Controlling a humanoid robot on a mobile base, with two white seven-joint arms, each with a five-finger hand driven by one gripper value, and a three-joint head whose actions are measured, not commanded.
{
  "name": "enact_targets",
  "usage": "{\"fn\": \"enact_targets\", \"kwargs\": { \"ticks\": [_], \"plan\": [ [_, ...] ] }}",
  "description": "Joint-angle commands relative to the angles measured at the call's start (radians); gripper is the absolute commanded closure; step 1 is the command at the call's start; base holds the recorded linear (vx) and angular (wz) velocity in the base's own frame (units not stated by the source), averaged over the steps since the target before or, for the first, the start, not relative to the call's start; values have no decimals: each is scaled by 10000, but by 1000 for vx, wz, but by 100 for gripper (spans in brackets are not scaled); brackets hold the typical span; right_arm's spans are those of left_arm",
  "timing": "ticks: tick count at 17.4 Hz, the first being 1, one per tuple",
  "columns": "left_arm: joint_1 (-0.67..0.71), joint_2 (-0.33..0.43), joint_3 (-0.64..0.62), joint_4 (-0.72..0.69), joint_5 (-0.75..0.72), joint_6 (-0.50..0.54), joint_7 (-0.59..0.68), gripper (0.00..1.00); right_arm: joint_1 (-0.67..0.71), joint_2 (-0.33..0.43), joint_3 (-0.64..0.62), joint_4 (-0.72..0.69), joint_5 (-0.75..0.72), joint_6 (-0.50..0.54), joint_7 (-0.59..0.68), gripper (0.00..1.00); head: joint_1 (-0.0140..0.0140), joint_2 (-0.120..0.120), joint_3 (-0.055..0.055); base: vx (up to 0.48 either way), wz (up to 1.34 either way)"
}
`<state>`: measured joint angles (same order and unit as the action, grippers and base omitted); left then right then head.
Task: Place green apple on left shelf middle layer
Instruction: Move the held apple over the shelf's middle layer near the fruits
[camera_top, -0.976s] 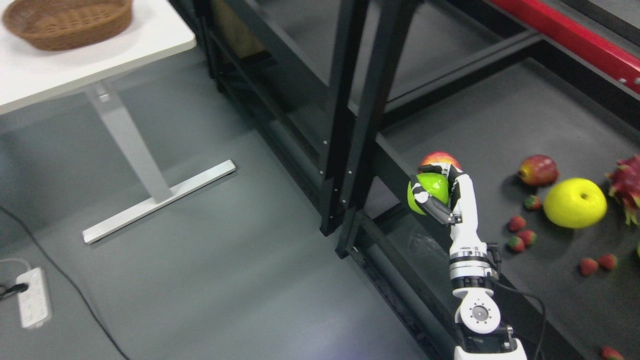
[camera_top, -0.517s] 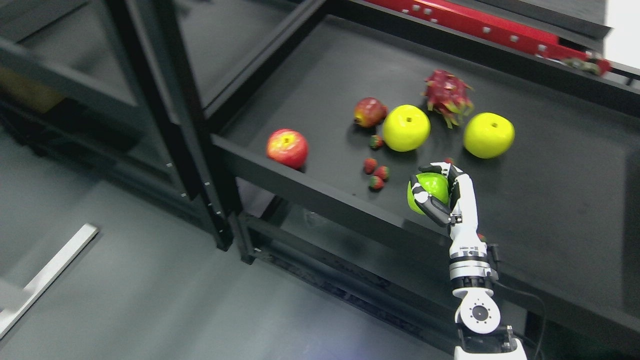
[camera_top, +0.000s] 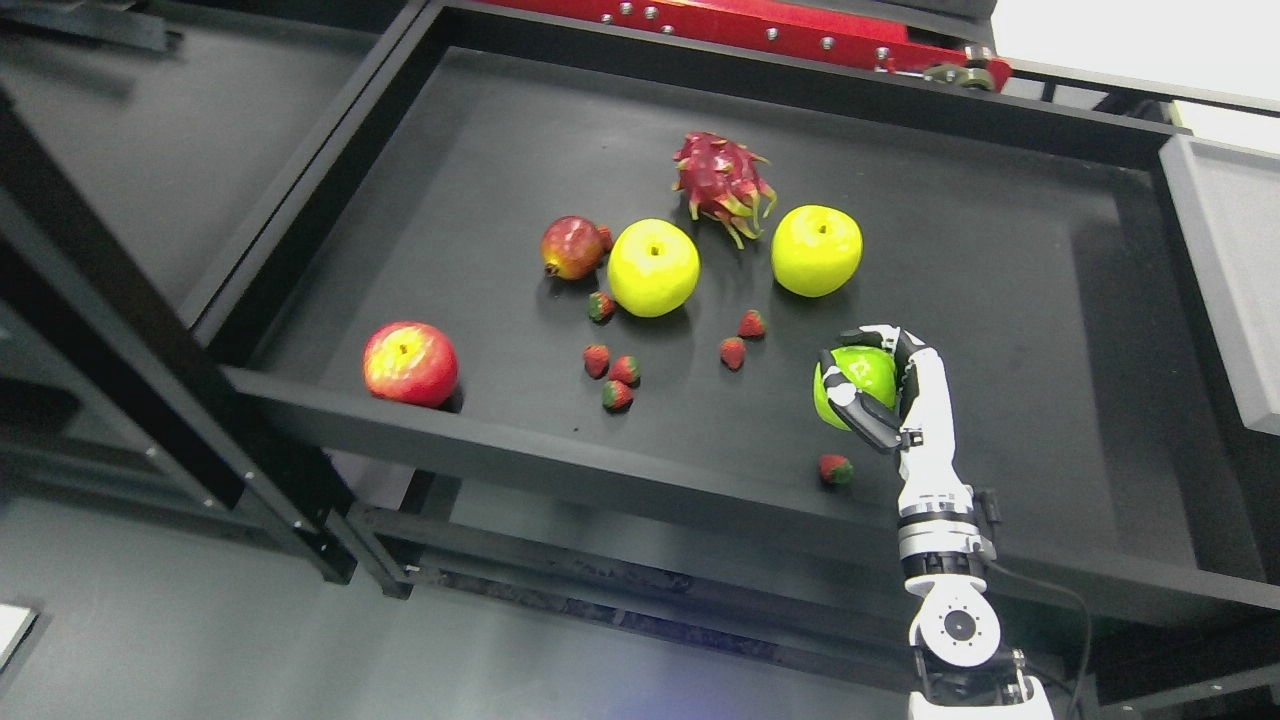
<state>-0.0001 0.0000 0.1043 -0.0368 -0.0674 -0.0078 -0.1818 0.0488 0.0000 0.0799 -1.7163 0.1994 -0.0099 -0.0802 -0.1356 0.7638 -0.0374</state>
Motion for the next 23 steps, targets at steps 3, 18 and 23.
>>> {"fn": "enact_targets", "kwargs": {
  "ticks": [3, 18, 23],
  "plan": [
    [-214, 175, 0, 0, -1, 1, -8, 0, -28, -175, -32, -2, 0, 22, 4, 100, 0, 0, 0, 178, -325],
    [-214, 175, 0, 0, 14, 1, -8, 0, -74, -175, -48, 59, 16, 390, 35, 100, 0, 0, 0, 120, -31],
    [-214, 175, 0, 0, -1, 1, -8, 0, -74, -175, -63, 44, 0, 788, 111, 44, 0, -1, 0, 36, 1]
  ]
}}
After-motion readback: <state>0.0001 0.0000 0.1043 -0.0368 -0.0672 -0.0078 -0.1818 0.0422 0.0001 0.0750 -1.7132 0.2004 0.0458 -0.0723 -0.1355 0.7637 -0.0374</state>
